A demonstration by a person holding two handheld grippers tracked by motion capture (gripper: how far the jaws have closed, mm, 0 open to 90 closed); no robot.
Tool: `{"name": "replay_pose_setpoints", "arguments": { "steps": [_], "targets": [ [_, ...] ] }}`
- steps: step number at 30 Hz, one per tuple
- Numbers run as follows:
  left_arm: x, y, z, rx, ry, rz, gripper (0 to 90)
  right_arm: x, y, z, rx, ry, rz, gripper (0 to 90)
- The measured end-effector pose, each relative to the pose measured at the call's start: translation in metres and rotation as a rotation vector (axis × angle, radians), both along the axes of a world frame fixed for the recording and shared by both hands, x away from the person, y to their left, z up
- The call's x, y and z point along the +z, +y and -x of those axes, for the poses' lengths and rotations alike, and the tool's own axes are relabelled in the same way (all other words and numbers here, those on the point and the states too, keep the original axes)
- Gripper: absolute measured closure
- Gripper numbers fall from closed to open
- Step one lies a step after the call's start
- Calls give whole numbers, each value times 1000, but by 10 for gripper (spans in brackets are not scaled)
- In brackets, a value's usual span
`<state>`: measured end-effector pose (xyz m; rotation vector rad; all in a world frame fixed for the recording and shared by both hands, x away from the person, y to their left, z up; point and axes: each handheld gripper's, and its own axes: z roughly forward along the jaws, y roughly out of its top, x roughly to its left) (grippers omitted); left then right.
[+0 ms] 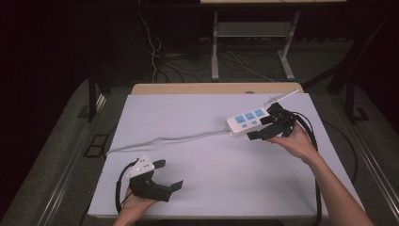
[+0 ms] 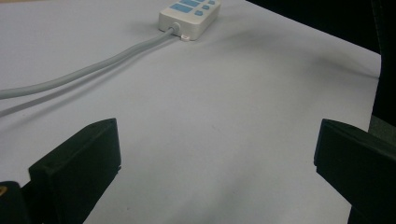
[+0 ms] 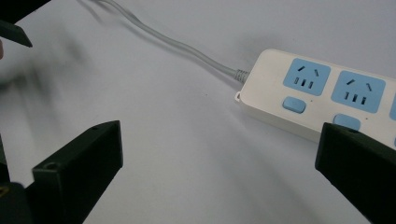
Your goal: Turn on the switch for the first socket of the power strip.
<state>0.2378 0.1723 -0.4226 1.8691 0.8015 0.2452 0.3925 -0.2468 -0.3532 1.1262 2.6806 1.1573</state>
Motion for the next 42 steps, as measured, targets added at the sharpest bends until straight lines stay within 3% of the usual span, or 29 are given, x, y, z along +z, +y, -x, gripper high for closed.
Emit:
{"name": "replay_pose_setpoints", "arguments": {
  "steps": [18,31,32,34,35,37,42],
  "targets": [
    [0,0,0,-1,3,1,0,8,2,-29,-21,16,35,5],
    [0,0,0,-1,2,1,0,5,5,-52,-61,22,19,6],
    [0,0,0,-2,2,0,0,5,6,-53,-62,20,23,16],
    [0,0,0,-3,1,0,0,4,6,-54,-50,2,21,170],
    [0,0,0,-2,2,1,0,3,6,-55,-47,-4,19,180],
    [0,0,0,-1,2,1,0,1,5,-57,-46,1,17,285],
    [0,1,0,0,3,2,0,-4,4,-61,-48,4,17,419]
  ]
}}
